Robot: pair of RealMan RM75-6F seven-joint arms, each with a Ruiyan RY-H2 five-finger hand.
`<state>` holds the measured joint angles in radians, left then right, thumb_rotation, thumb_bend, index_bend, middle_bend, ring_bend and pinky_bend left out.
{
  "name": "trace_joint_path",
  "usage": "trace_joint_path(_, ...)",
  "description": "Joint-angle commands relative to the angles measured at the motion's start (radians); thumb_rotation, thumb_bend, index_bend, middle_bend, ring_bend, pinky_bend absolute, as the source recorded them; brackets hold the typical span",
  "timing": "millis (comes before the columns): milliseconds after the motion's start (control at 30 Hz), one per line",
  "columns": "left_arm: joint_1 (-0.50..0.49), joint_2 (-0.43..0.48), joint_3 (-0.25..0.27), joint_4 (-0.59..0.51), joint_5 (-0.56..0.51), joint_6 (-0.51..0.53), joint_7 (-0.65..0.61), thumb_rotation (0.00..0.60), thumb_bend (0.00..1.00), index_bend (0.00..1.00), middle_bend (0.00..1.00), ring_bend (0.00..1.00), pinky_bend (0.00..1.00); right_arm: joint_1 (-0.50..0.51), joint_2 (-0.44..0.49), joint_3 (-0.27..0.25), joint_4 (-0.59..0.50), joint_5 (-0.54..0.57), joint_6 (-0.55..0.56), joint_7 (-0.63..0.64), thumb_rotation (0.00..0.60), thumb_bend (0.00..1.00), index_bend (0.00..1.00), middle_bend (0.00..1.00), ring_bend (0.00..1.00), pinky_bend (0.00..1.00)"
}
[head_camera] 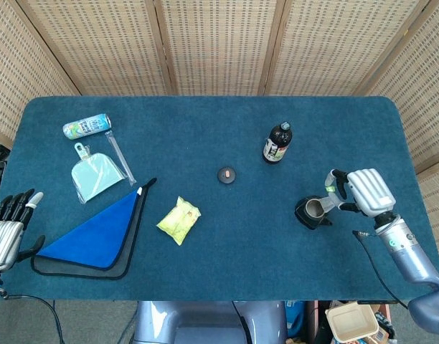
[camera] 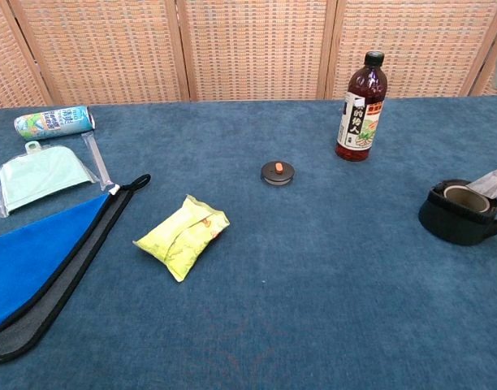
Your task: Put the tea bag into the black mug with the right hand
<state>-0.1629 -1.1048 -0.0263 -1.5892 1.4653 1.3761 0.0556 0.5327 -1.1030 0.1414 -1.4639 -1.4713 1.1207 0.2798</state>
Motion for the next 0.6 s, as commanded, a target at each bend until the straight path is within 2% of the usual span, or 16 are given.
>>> trace_joint_path(33,0.001,-0.004,0.001,0.007,-0.002,-0.003,-0.006,0.600,0.38,0.00,0.00,0.00,0.00,0.011,0.004,0.004,-0.023,-0.006,-0.009,-0.018,0.600,0.56,0.53,0.84,0.90,0.92)
trace_joint_path(367,0.002,-0.007,0.004,0.020,-0.007,-0.011,-0.018,0.600,0.38,0.00,0.00,0.00,0.00,0.027,0.004,0.003,-0.059,-0.004,-0.034,-0.042,0.600,0.56,0.53,0.84,0.90,0.92)
trace_joint_path(600,0.003,-0.008,0.005,0.025,-0.011,-0.014,-0.023,0.600,0.38,0.00,0.00,0.00,0.00,0.038,-0.020,-0.008,-0.034,0.009,-0.071,-0.048,0.600,0.56,0.53,0.84,0.90,0.92)
